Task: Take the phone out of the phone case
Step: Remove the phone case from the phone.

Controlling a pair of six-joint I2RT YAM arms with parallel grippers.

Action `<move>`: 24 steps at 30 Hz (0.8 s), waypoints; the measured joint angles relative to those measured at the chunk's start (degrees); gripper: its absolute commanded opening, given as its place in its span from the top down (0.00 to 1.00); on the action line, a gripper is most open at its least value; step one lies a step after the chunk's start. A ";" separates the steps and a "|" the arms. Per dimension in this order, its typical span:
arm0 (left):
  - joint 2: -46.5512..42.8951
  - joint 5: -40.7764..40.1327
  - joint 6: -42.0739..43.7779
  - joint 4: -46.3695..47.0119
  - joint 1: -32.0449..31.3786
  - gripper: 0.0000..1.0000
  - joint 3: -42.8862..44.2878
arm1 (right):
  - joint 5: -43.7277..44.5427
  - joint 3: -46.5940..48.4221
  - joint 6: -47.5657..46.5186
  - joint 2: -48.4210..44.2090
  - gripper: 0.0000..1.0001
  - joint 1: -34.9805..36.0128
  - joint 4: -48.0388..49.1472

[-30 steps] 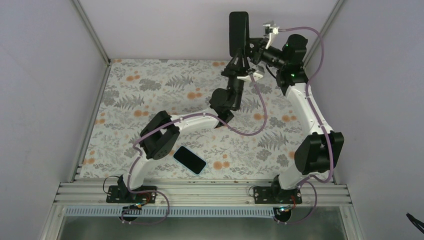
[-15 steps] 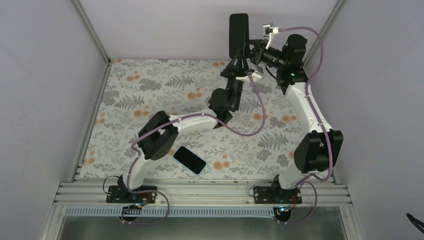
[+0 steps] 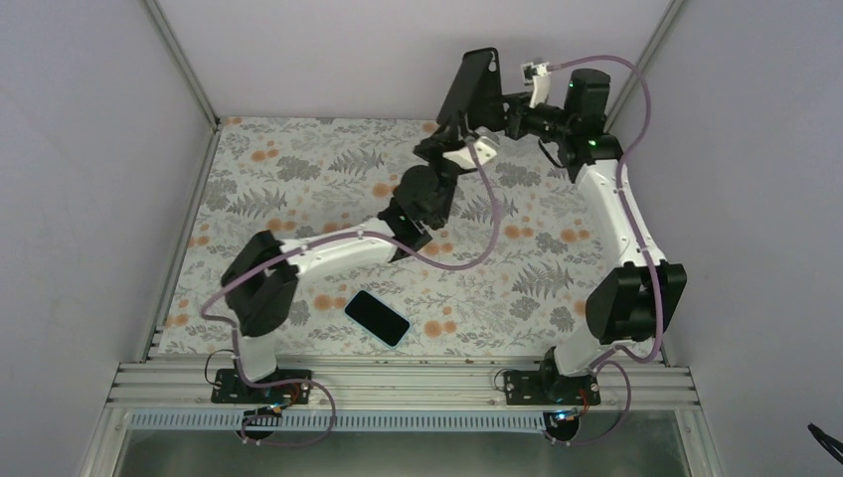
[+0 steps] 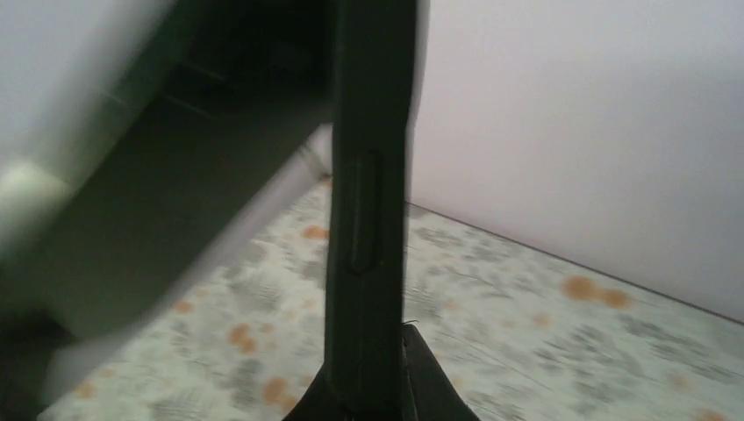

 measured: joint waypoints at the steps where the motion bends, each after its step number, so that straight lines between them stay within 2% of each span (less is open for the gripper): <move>1: -1.68 -0.61 -0.37 -1.01 0.33 0.98 -0.79 | 1.18 0.00 -1.79 -0.02 0.97 -0.70 -1.09; 5: -8.04 -3.19 -1.49 -2.95 1.73 0.98 -2.93 | 4.44 0.00 -8.83 -0.72 0.97 -3.50 -5.99; 13: -13.25 -4.42 -2.27 -5.84 2.49 0.98 -7.82 | 5.51 -0.59 -15.76 -4.63 0.97 -3.45 -11.65; 18: -18.71 -4.11 2.78 -6.36 4.85 0.98 -21.16 | 5.79 -1.05 -20.63 -5.03 0.97 -4.26 -19.34; 24: -26.58 -4.76 12.85 -6.10 15.80 0.98 -39.23 | 6.14 -5.81 -28.79 -2.91 0.97 -5.79 -30.42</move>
